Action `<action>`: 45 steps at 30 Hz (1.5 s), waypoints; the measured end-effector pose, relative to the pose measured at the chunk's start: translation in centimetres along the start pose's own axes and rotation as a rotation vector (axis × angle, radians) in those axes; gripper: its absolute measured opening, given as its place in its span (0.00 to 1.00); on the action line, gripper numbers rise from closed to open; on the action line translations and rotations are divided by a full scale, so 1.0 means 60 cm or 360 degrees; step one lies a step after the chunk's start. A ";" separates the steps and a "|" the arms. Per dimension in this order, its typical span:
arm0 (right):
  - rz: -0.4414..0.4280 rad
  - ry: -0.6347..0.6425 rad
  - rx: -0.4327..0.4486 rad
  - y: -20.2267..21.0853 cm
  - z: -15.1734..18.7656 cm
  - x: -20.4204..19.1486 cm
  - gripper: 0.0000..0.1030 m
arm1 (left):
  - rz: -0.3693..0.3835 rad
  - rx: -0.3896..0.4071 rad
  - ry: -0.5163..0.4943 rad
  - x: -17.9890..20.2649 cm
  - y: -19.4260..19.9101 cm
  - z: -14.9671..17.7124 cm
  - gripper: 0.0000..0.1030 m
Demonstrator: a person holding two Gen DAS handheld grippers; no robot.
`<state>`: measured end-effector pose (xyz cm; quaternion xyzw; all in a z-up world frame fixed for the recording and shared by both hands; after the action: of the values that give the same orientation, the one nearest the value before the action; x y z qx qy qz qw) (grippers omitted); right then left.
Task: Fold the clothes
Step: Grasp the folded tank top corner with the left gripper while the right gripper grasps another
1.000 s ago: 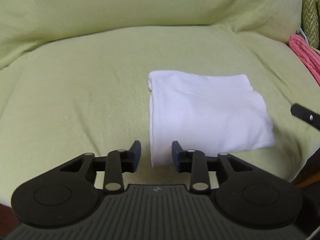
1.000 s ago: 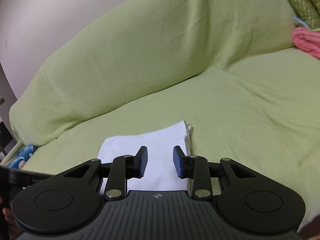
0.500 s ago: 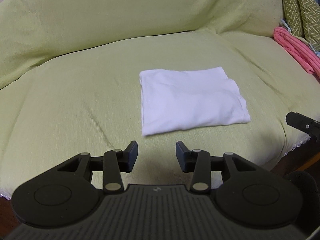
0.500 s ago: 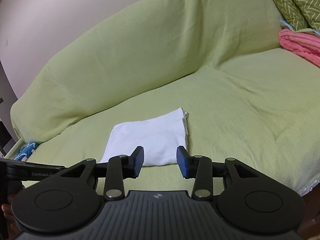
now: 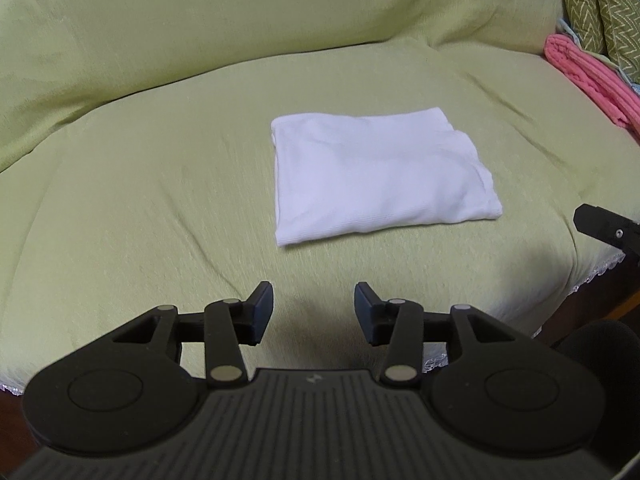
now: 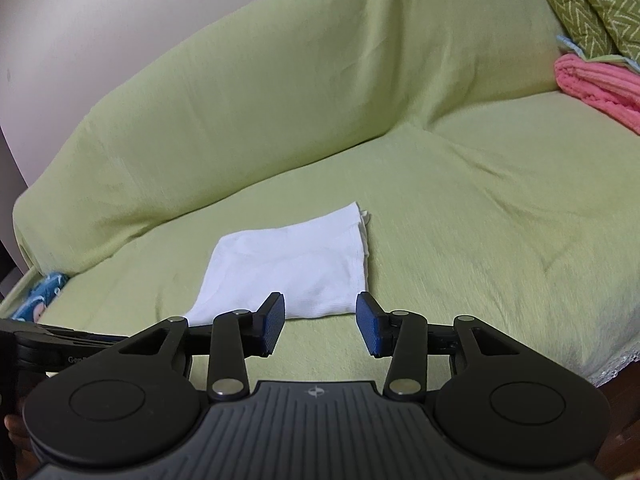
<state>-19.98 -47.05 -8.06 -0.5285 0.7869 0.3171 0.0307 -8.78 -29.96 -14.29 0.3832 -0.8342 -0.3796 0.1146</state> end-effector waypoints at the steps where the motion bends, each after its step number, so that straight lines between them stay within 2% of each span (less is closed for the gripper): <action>1: 0.0006 0.0025 -0.0003 -0.003 0.003 -0.001 0.42 | 0.0003 -0.0006 0.0003 -0.002 -0.003 0.002 0.40; 4: 0.0011 0.0157 -0.0003 -0.012 0.012 -0.014 0.47 | 0.0032 -0.0027 0.0043 -0.018 -0.015 0.005 0.42; 9: -0.0040 0.0530 -0.0034 -0.054 0.042 -0.070 0.49 | 0.0114 -0.0097 0.0248 -0.087 -0.039 0.001 0.45; 13: -0.0128 0.1001 -0.0025 -0.108 0.082 -0.153 0.50 | 0.0152 -0.0126 0.0380 -0.135 -0.060 -0.018 0.45; 18: -0.0224 0.1747 0.0073 -0.178 0.153 -0.256 0.51 | 0.0247 -0.0176 0.0535 -0.172 -0.096 -0.041 0.45; 20: -0.0238 0.1950 0.0103 -0.208 0.177 -0.278 0.51 | 0.0314 -0.0212 0.0612 -0.180 -0.114 -0.048 0.45; 22: -0.0233 0.2043 0.0105 -0.240 0.192 -0.288 0.47 | 0.0399 -0.0244 0.0707 -0.184 -0.135 -0.058 0.49; 23: -0.0228 0.2052 0.0117 -0.249 0.192 -0.289 0.45 | 0.0441 -0.0259 0.0755 -0.186 -0.146 -0.063 0.52; 24: -0.0223 0.2059 0.0131 -0.257 0.191 -0.291 0.34 | 0.0481 -0.0275 0.0808 -0.187 -0.159 -0.069 0.56; 25: -0.0219 0.2067 0.0144 -0.266 0.191 -0.292 0.13 | 0.0520 -0.0290 0.0861 -0.188 -0.171 -0.075 0.56; 26: -0.0221 0.2019 0.0161 -0.264 0.182 -0.291 0.06 | 0.0558 -0.0300 0.0904 -0.188 -0.184 -0.081 0.56; 32: -0.0236 0.1726 0.0264 -0.247 0.129 -0.283 0.06 | 0.0797 -0.0345 0.1109 -0.170 -0.251 -0.124 0.57; 38: -0.0250 0.1544 0.0345 -0.230 0.093 -0.276 0.06 | 0.0984 -0.0318 0.1192 -0.143 -0.293 -0.169 0.57; 40: -0.0251 0.1491 0.0359 -0.227 0.083 -0.273 0.06 | 0.1018 -0.0328 0.1200 -0.131 -0.307 -0.173 0.50; 42: -0.0275 0.1433 0.0311 -0.227 0.078 -0.267 0.08 | 0.1045 -0.0332 0.1200 -0.120 -0.320 -0.177 0.34; 43: -0.0290 0.1406 0.0279 -0.228 0.077 -0.264 0.21 | 0.1050 -0.0320 0.1173 -0.116 -0.322 -0.178 0.27; 44: -0.0315 0.1373 0.0201 -0.230 0.077 -0.258 0.28 | 0.1024 -0.0314 0.1131 -0.113 -0.327 -0.177 0.15; 45: -0.0343 0.1304 0.0145 -0.226 0.075 -0.245 0.42 | 0.0995 -0.0303 0.1085 -0.110 -0.329 -0.175 0.14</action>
<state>-3.28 -35.98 -12.32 -0.6882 0.6875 0.0406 -0.2281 11.68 -39.14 -20.63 0.2041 -0.7859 -0.2541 0.5255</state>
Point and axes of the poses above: each gripper's, at about its wrist camera, not at the fingertips, and y roughly against the way its jaws point, x to its right, z to its underside, the point moved 10 cm from there along -y, roughly the way its jaws point, and after that the axes turned 5 degrees about x, right-handed, at the moved point
